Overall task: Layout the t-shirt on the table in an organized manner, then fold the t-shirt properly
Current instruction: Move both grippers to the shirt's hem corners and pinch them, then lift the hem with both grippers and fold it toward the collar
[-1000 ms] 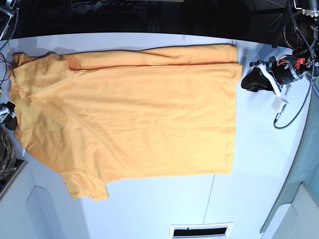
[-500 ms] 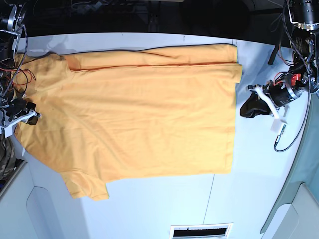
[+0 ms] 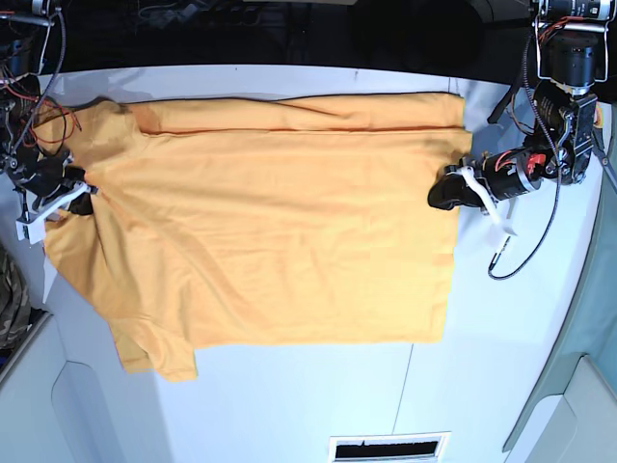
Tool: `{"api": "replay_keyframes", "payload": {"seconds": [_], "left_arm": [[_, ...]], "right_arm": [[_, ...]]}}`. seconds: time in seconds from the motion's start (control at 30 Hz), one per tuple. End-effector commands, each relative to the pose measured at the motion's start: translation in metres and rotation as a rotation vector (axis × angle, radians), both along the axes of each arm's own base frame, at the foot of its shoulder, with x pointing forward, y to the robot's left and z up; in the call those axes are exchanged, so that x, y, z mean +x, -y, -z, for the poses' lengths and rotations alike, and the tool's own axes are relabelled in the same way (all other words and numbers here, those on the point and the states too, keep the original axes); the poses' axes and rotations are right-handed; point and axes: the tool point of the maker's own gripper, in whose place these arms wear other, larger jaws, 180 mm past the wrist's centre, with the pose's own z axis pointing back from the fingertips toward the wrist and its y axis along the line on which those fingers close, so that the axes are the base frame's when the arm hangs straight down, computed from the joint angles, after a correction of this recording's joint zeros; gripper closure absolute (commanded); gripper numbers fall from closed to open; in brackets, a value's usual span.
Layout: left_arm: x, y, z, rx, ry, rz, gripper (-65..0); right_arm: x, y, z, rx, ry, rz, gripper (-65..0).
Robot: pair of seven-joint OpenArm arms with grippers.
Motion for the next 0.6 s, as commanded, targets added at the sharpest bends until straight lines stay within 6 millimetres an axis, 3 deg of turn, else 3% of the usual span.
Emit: {"api": "replay_keyframes", "payload": {"seconds": [0.0, 0.27, 0.5, 0.57], "left_arm": [[-0.011, -0.02, 0.008, 0.088, -0.057, 0.016, 0.0], [-0.041, -0.042, 0.009, 0.094, -0.111, 0.01, 0.0], [-0.022, -0.034, -0.015, 0.057, -0.027, 0.015, 0.0], [-0.015, -0.031, -0.023, 0.053, 0.0, 0.022, 0.0]], "right_arm": [[0.001, 0.008, -0.01, -0.033, 0.017, -0.015, 0.0], [-0.031, -0.002, -0.01, -0.058, 0.011, -0.063, 0.0], [-0.016, -0.007, -0.029, -0.035, 0.089, -0.06, 0.0], [-0.007, -0.006, -0.038, -0.039, 0.118, -0.057, -8.3]]}}
